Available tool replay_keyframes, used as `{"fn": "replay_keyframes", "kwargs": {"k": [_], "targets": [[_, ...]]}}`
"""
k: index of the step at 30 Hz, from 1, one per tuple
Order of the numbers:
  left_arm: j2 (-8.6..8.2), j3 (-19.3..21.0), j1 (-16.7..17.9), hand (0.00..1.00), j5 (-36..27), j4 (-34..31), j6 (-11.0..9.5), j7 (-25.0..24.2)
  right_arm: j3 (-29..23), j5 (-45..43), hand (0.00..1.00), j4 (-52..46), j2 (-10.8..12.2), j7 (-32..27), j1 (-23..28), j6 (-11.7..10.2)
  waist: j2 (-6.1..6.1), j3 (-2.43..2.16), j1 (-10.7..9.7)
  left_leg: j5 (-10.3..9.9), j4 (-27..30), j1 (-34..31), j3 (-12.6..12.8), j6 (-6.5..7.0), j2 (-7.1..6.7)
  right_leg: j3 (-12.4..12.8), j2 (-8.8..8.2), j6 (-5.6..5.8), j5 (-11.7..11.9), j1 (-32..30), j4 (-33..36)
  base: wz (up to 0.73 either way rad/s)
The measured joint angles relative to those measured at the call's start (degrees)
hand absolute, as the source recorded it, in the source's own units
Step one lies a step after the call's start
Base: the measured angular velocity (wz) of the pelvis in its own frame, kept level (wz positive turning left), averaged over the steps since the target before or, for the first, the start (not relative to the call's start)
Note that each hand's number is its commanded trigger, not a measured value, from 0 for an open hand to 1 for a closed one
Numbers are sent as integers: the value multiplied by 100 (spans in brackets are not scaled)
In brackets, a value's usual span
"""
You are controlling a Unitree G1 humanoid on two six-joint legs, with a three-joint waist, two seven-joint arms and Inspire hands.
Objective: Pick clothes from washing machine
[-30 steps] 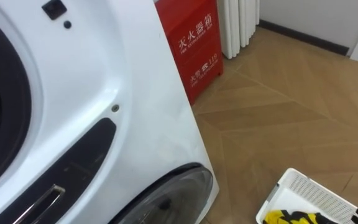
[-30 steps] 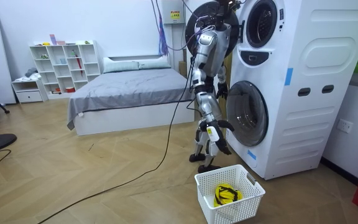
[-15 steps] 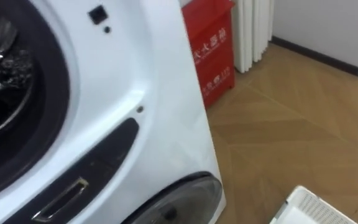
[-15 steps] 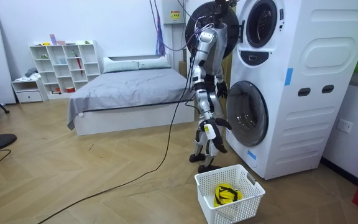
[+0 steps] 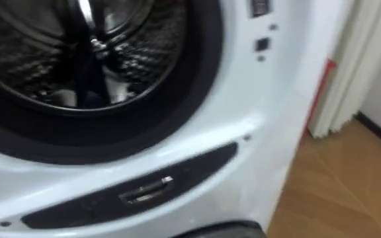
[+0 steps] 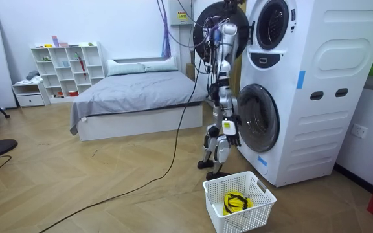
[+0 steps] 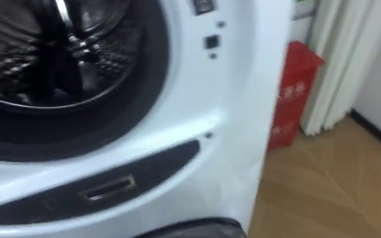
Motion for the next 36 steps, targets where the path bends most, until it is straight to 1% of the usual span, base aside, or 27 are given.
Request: {"fn": "replay_keyframes", "kwargs": {"k": [3,4,5,6,7,8,9,11,13,15,19,21,23,28,30,33,35,36], "targets": [[-36,92,-34,0,44,153,-1,14,259,-419,0,40,15,59,-109,-1,-38,-5,158,0,-4,6,-82,0,-10,-90,-15,11,15,109,-149,21],[-37,123,-29,0,52,210,6,20,415,-468,0,35,14,57,-137,-6,-57,5,242,-2,-4,9,-209,-2,-19,-152,-18,14,24,179,-236,23],[-38,214,-30,0,54,235,7,23,522,-495,0,34,10,38,-137,-4,-99,3,312,-3,-5,19,-253,-4,-22,-188,-18,9,35,228,-260,23],[-39,283,-29,0,47,246,8,24,593,-511,0,33,11,25,-141,-1,-130,17,350,-3,-5,31,-287,-4,-21,-206,-17,6,37,255,-276,18],[-36,396,-25,0,47,279,19,38,669,-573,0,27,12,2,-156,15,-175,35,462,-7,-5,57,-355,-10,-19,-234,-11,-2,41,328,-331,9],[-39,500,-14,0,51,283,43,43,783,-666,0,27,7,-20,-208,59,-198,45,532,-8,-3,70,-359,-11,-15,-235,-4,-9,38,384,-340,8],[-39,540,-4,0,51,285,63,67,850,-857,0,27,1,-26,-263,71,-245,65,601,-9,-5,74,-365,-14,-10,-237,2,-13,36,393,-346,0],[-50,541,30,0,53,301,63,94,908,-1193,0,-8,0,-77,-336,81,-290,84,669,-10,-5,87,-367,-15,-5,-246,7,-14,36,410,-344,0],[-75,540,44,0,58,318,76,118,1043,-1421,0,-46,-10,-126,-374,82,-315,86,749,-10,-2,112,-391,-15,-5,-261,5,-13,36,441,-345,5],[-81,540,45,0,188,319,148,140,1232,-1559,0,-172,-34,-181,-377,127,-318,92,776,-24,0,157,-531,-37,-8,-278,7,-13,36,502,-349,9],[-82,538,54,0,541,355,324,142,1417,-1643,0,-266,-38,-201,-391,231,-324,94,797,-26,1,210,-579,-38,-11,-283,5,-12,36,592,-352,4],[-93,538,53,0,824,357,435,137,1451,-1643,0,-265,-26,-212,-410,237,-338,95,795,-29,0,206,-605,-42,-14,-278,5,-12,35,596,-365,0],[-118,539,53,0,936,359,511,135,1456,-1618,0,-265,-20,-245,-405,237,-334,95,792,-46,4,208,-630,-65,-22,-274,5,-14,34,643,-436,4],[-140,543,49,0,941,359,542,135,1452,-1555,0,-244,-10,-264,-401,234,-320,87,764,-53,45,210,-644,-72,-17,-285,16,-10,21,678,-425,9],[-143,564,62,0,979,360,554,135,1465,-1485,0,-255,-14,-264,-339,232,-310,81,791,-55,82,208,-653,-76,-11,-291,21,-16,17,676,-419,2],[-149,637,102,0,1068,357,566,135,1498,-1414,0,-361,-24,-266,-245,230,-310,74,882,-117,301,161,-661,-104,4,-285,22,-38,-13,663,-388,-1],[-155,664,149,0,1147,346,617,97,1450,-1544,0,-377,-31,-259,-232,233,-291,42,888,-268,753,-47,-689,-149,64,-358,46,-75,-56,611,-281,6],[-155,695,159,0,1185,336,635,76,1448,-1617,0,-400,-33,-256,-232,236,-290,30,905,-303,911,-128,-688,-168,81,-367,52,-93,-67,582,-210,0]]}}
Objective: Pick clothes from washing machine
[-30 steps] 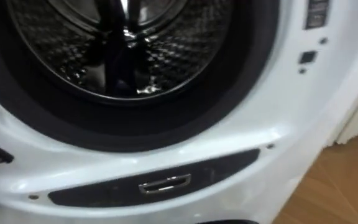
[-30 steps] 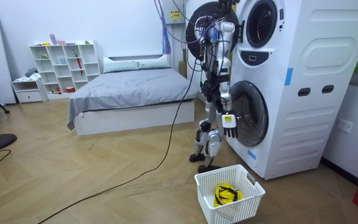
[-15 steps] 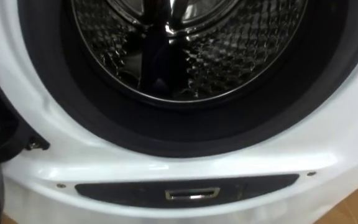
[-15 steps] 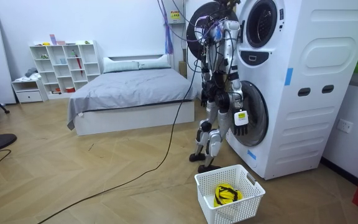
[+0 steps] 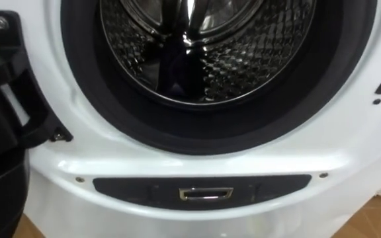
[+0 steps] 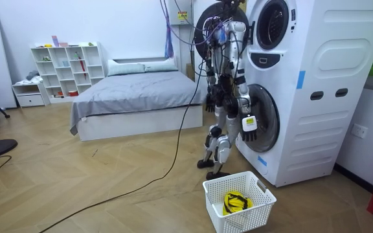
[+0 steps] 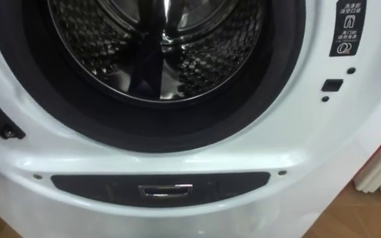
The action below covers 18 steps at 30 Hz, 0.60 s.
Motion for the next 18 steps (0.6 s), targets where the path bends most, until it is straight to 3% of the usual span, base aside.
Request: {"fn": "replay_keyframes", "kwargs": {"k": [3,5,6,8,9,11,14,16,18], "targets": [[-30,86,-42,0,221,-105,29,-137,-9,-312,0,-44,-52,55,-25,-16,60,-11,7,-96,1269,-616,-252,-142,89,-142,64,-107,2,-21,62,4],[-62,93,-177,0,278,-114,27,-206,-148,-452,0,-22,-108,79,-56,-32,112,-12,-12,-112,1929,-913,-267,-162,172,-235,118,-198,-32,-92,139,1],[-78,107,-200,0,277,-113,25,-239,-249,-598,0,-23,-140,62,-90,-34,193,24,-1,-96,2586,-1005,-220,-194,342,-258,203,-254,-68,-117,243,-21],[-77,158,-240,0,205,-113,26,-257,-299,-646,0,-67,-175,20,-84,-63,361,-17,-105,38,3345,-788,-200,-396,562,-368,326,-306,-111,-120,334,-8],[-44,164,-334,0,85,-175,18,-253,-298,-604,0,-88,-167,-10,-74,-72,377,-10,-234,62,3405,-532,-263,-442,621,-478,332,-330,-125,-213,457,26],[-42,164,-504,0,26,-402,-2,-264,-386,-593,0,-190,-169,-56,-37,-74,387,4,-345,85,3151,-135,-337,-550,683,-555,329,-341,-117,-414,645,23],[-39,82,-925,0,-69,-495,-183,-285,-437,-773,0,-286,-172,-149,-106,-132,470,43,-485,-4,1933,517,-620,-732,733,-820,310,-345,-111,-922,1023,27],[-39,-14,-1158,0,-51,-592,-294,-322,-464,-779,0,-308,-137,-197,-195,-190,495,81,-458,-348,1070,837,-617,-813,796,-849,288,-338,-57,-1257,1229,8],[-36,-139,-1263,0,-50,-664,-412,-335,-512,-778,0,-415,-119,-222,-205,-218,472,68,-452,-744,213,944,-602,-725,786,-888,227,-301,173,-1717,1361,-7]]}}
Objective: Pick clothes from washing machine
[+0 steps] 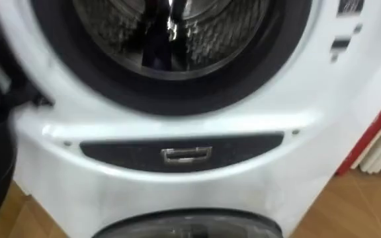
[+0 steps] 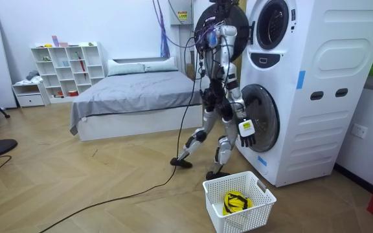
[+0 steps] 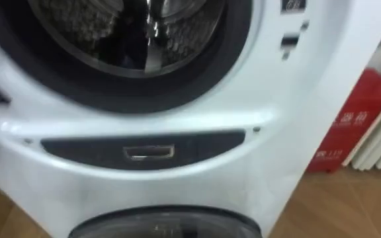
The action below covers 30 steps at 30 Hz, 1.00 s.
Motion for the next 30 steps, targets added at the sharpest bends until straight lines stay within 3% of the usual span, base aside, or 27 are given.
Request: {"fn": "replay_keyframes", "kwargs": {"k": [1,3,4,5,6,7,9,11,12,13,15,16,18,19,20,24,30], "targets": [[0,-25,-17,0,4,26,-22,-2,-28,3,0,-12,13,-1,-1,3,-1,-1,2,-62,-203,7,6,29,-14,2,-15,10,85,-79,-9,-6],[-10,-67,-7,0,4,101,-66,-11,-112,32,0,-31,22,0,43,20,1,-4,5,-159,-607,-7,50,218,-94,9,-54,89,452,-206,-154,-7],[8,-57,47,0,35,164,-92,-11,-157,32,0,-46,69,3,98,57,-65,-26,22,-76,-652,-94,209,491,-234,96,-127,154,785,-215,-383,-22],[32,-50,158,0,31,272,-125,-12,-158,29,0,-102,81,40,126,93,-143,-77,38,39,-592,-232,423,671,-391,224,-201,242,1194,-162,-720,-42],[51,-45,287,0,2,440,-180,-11,-160,34,0,-99,79,55,116,95,-133,-67,79,119,-557,-299,630,783,-496,389,-267,413,1577,-76,-1058,-37],[58,-43,331,0,0,530,-196,-7,-161,41,0,-98,84,53,130,96,-132,-66,61,152,-454,-370,768,818,-527,405,-339,533,1613,-63,-1034,0],[69,-49,475,0,-41,706,-203,47,-334,325,0,-94,40,41,271,173,-101,-58,-24,261,-225,-543,1132,874,-549,410,-780,822,655,-32,459,44],[73,-53,568,0,-96,708,-208,112,-325,462,0,-89,-66,31,281,222,-109,-33,-32,400,-233,-616,1159,893,-571,483,-1060,945,164,211,1357,37],[105,-45,565,0,-94,708,-223,125,-254,378,0,-80,-103,16,265,221,-129,-36,13,509,-249,-691,1210,892,-579,643,-1196,1008,-71,475,1582,23],[126,-33,565,0,-90,708,-232,135,-201,301,0,-57,-103,3,236,222,-150,-38,39,550,-283,-729,1240,928,-586,757,-1222,1020,-150,625,1611,0],[221,17,561,0,-74,664,-236,174,-22,77,0,-30,-47,56,212,216,-336,-64,149,829,-488,-829,1280,813,-672,939,-1320,1146,-348,1467,834,-16],[234,73,546,0,-79,630,-238,169,36,30,0,-29,-22,84,185,216,-406,-85,194,878,-500,-872,1290,767,-689,990,-1289,1204,-412,1637,416,-30],[227,178,453,0,-80,586,-310,134,322,-221,0,-36,31,211,-4,215,-518,-88,343,1030,-476,-1091,1380,644,-664,976,-1151,1167,-426,1920,-771,-39],[217,181,448,0,-81,584,-338,125,362,-270,0,-26,37,256,-75,215,-529,-86,346,1060,-446,-1152,1383,615,-650,938,-1119,1130,-413,1935,-926,-31],[183,160,445,0,-154,587,-373,103,402,-282,0,-25,34,304,-180,204,-507,-87,347,1099,-372,-1251,1302,570,-601,838,-1053,981,-353,1934,-1127,-16],[103,-52,403,0,-501,610,-462,118,585,-48,0,-24,26,292,-265,206,-534,-73,314,1245,-405,-1343,977,457,-534,696,-931,853,-321,1937,-1266,13],[99,-40,438,0,-493,550,-512,130,565,-391,0,-104,38,349,-301,171,-561,-80,327,1327,-493,-1411,807,415,-561,555,-876,798,-350,1908,-1284,14]]}}
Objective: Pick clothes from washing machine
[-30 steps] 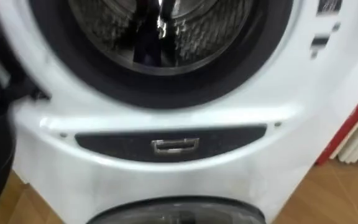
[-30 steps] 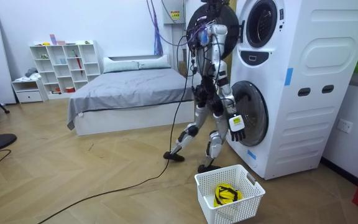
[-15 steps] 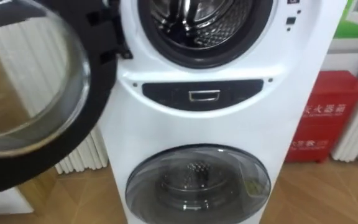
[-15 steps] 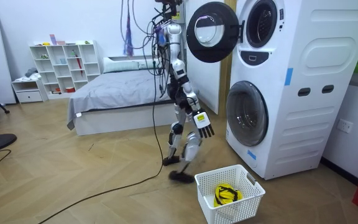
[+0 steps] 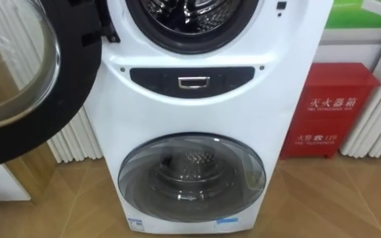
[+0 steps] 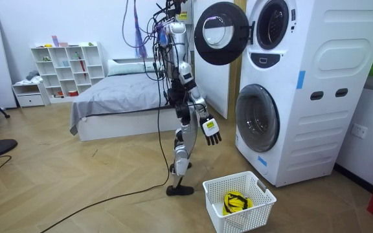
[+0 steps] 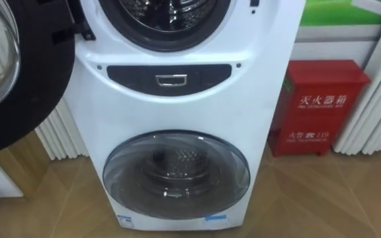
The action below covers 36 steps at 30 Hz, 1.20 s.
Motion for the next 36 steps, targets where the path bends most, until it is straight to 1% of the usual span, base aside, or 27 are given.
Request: {"fn": "replay_keyframes", "kwargs": {"k": [2,3,4,5,7,10,12,13,14,15,17,18,21,23,25,27,28,29,30,32,33,34,35,36], "targets": [[1,4,-11,0,-2,-5,-45,-11,0,-31,0,-148,0,-8,-3,-11,-17,-8,7,-1,2,-7,-24,-1,-11,-26,-5,-2,-1,28,-6,10],[3,10,-31,0,16,-15,-47,-21,5,-34,0,-253,5,-10,-24,-51,-40,5,5,-1,0,-8,-25,-1,-19,-43,-13,-2,0,49,-24,5],[4,15,-49,0,23,-18,-47,-26,4,-48,0,-270,11,-10,-38,-92,-39,4,4,-2,-4,1,-29,-2,-25,-53,-18,-1,-1,65,-35,7],[3,15,-84,0,22,-18,-52,-35,4,-93,0,-273,28,-11,-66,-157,-78,4,6,-3,-11,10,-34,-2,-38,-65,-23,5,5,105,-102,5],[-4,9,-96,0,23,-15,-85,-50,4,-154,0,-266,55,-28,-122,-209,-115,8,5,-4,-27,12,-45,-1,-51,-76,-35,12,10,108,-102,4],[-22,11,-181,0,22,87,-109,-94,-5,-147,0,-267,88,-139,-138,-243,-83,27,15,-23,-35,10,-64,12,-71,-99,-55,32,24,111,-92,4],[-38,15,-260,0,-9,139,-117,-107,-9,-154,0,-267,89,-184,-143,-249,3,83,8,-37,-38,2,-68,31,-92,-155,-84,51,35,108,-92,2],[-48,18,-271,0,-9,145,-117,-107,-12,-154,0,-267,89,-187,-144,-249,28,94,7,-39,-44,-1,-67,33,-99,-161,-93,57,37,103,-92,0],[-65,28,-279,0,-9,147,-117,-117,-12,-162,0,-267,91,-182,-144,-249,72,94,4,-44,-59,-6,-63,43,-109,-162,-103,68,43,88,-92,-3],[-70,64,-279,0,-9,164,-117,-135,-10,-186,0,-264,111,-173,-143,-247,95,84,11,-45,-93,1,-46,45,-113,-151,-108,72,44,71,-91,-4],[-73,225,-277,0,-47,193,-118,-142,-9,-190,0,-256,141,-140,-145,-255,94,79,18,-44,-102,4,-43,47,-114,-145,-108,73,45,65,-92,-2],[-69,237,-275,0,-81,203,-118,-138,-9,-185,0,-237,140,-116,-146,-263,89,76,24,-43,-103,4,-45,47,-114,-145,-107,73,45,66,-92,0],[-67,249,-240,0,-476,288,-143,-134,-10,-108,0,-59,137,-113,-149,-282,73,57,111,-43,-112,33,-77,47,-122,-148,-102,73,45,100,-101,3],[-66,323,-151,0,-908,366,-153,-134,-11,-29,0,78,129,-136,-128,-278,50,39,134,-43,-174,120,-78,47,-126,-143,-99,74,45,164,-114,0],[-66,502,-55,0,-1021,398,-152,-135,-30,-42,0,84,112,-145,-95,-273,45,36,139,-43,-179,166,-77,47,-127,-144,-100,75,44,202,-114,0],[-57,872,-15,0,-1169,469,-152,-134,-234,-108,0,102,100,-141,-70,-274,43,34,138,-43,-177,206,-77,47,-127,-145,-103,75,45,245,-108,0],[-51,977,-13,0,-1169,473,-150,-125,-266,-128,0,116,92,-142,-67,-274,42,33,138,-43,-176,218,-77,47,-127,-144,-103,75,45,255,-107,0],[-28,1170,-14,0,-1166,473,-150,-105,-361,-182,0,118,80,-136,-50,-274,42,34,141,-43,-182,250,-77,47,-128,-144,-105,75,45,282,-107,0],[-11,1260,-15,0,-1166,473,-148,-99,-435,-243,0,113,76,-129,-37,-274,51,36,142,-43,-181,266,-77,47,-128,-147,-105,75,45,301,-108,0],[110,1633,-84,0,-1237,459,-124,-77,-736,-422,0,-7,37,-113,52,-269,97,5,138,-43,-180,307,-86,47,-128,-147,-105,75,45,347,-105,0],[224,1647,-129,0,-1391,458,-120,-41,-792,-456,0,-43,-29,-113,61,-269,128,-2,120,-43,-182,326,-85,47,-131,-152,-105,76,44,379,-112,0],[279,1667,-158,0,-1429,458,-120,-24,-815,-469,0,-72,-66,-110,80,-268,146,1,119,-43,-186,354,-83,47,-131,-149,-105,77,44,404,-113,0],[368,1761,-201,0,-1580,459,-119,-10,-906,-513,0,-185,-120,-93,160,-261,180,-15,125,-43,-197,386,-74,47,-131,-129,-105,80,41,434,-112,-3],[408,1841,-230,0,-1689,459,-116,-5,-942,-522,0,-221,-152,-72,178,-261,193,-15,120,-43,-200,395,-73,47,-133,-124,-105,84,37,445,-114,0]]}}
